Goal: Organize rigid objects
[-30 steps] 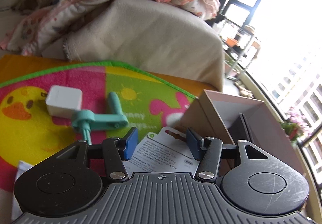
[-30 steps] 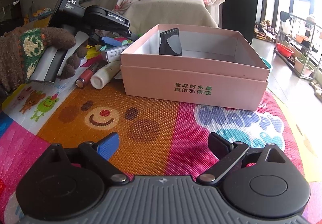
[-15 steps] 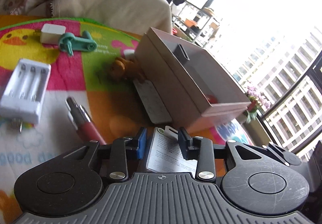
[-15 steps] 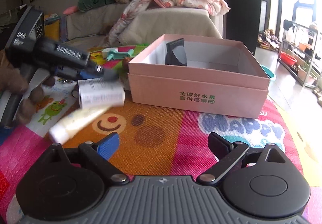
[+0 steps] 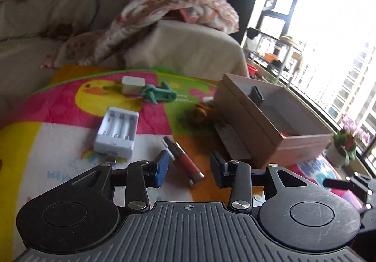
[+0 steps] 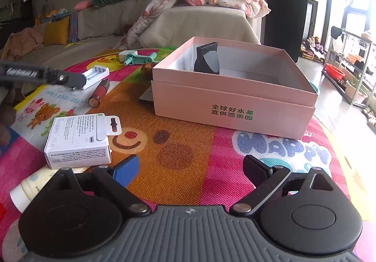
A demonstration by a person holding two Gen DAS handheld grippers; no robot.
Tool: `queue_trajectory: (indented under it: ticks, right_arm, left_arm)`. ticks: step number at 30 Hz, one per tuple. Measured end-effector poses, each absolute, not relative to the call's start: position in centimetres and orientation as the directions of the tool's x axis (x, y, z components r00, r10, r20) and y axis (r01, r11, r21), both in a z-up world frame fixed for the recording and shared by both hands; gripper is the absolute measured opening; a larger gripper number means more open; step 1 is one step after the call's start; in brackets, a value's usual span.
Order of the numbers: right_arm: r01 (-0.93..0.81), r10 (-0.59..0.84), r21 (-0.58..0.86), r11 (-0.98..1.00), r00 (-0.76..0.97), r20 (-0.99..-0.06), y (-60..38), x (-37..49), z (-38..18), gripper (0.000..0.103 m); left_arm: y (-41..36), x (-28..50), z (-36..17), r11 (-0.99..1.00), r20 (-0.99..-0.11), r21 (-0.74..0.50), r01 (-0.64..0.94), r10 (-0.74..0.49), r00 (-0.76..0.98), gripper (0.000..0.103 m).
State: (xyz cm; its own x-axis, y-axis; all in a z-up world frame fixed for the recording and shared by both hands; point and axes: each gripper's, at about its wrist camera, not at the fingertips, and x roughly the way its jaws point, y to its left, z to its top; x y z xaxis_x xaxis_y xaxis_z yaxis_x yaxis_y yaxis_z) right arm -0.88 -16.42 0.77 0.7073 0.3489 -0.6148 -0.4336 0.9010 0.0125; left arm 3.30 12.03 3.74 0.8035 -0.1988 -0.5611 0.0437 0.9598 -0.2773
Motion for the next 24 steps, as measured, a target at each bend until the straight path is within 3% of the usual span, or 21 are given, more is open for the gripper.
queue_trajectory:
  ticks: [4, 10, 12, 15, 20, 24]
  right_arm:
    - [-0.432, 0.351, 0.015, 0.902, 0.713, -0.606, -16.6, -1.1, 0.8, 0.095]
    - [-0.482, 0.425, 0.053, 0.875, 0.710, -0.561, -17.0, -2.2, 1.5, 0.095]
    - [-0.534, 0.527, 0.165, 0.829, 0.649, -0.549, -17.2, -2.5, 2.0, 0.095]
    - [-0.638, 0.672, 0.272, 0.721, 0.545, -0.501, -16.1, -3.0, 3.0, 0.095]
    - [-0.691, 0.632, 0.113, 0.714, 0.566, -0.530, -11.7, -3.1, 3.2, 0.097]
    - [-0.702, 0.635, 0.157, 0.694, 0.495, -0.593, -9.7, -1.1, 2.1, 0.097]
  left_arm:
    - [11.1, 6.3, 2.2, 0.953, -0.581, -0.300, 0.031, -0.208, 0.787, 0.043]
    - [9.4, 7.5, 0.7, 0.983, -0.597, -0.177, 0.053, -0.150, 0.788, 0.042]
    - [9.4, 6.6, 0.8, 0.980, -0.598, -0.176, 0.097, -0.184, 0.780, 0.028]
    - [9.5, 4.3, 0.7, 0.976, -0.606, -0.156, 0.151, -0.215, 0.766, 0.024]
    - [10.4, -0.9, 0.9, 0.968, -0.618, -0.156, 0.195, -0.250, 0.745, 0.024]
    - [11.2, -3.7, 0.9, 0.962, -0.621, -0.178, 0.206, -0.272, 0.736, 0.024]
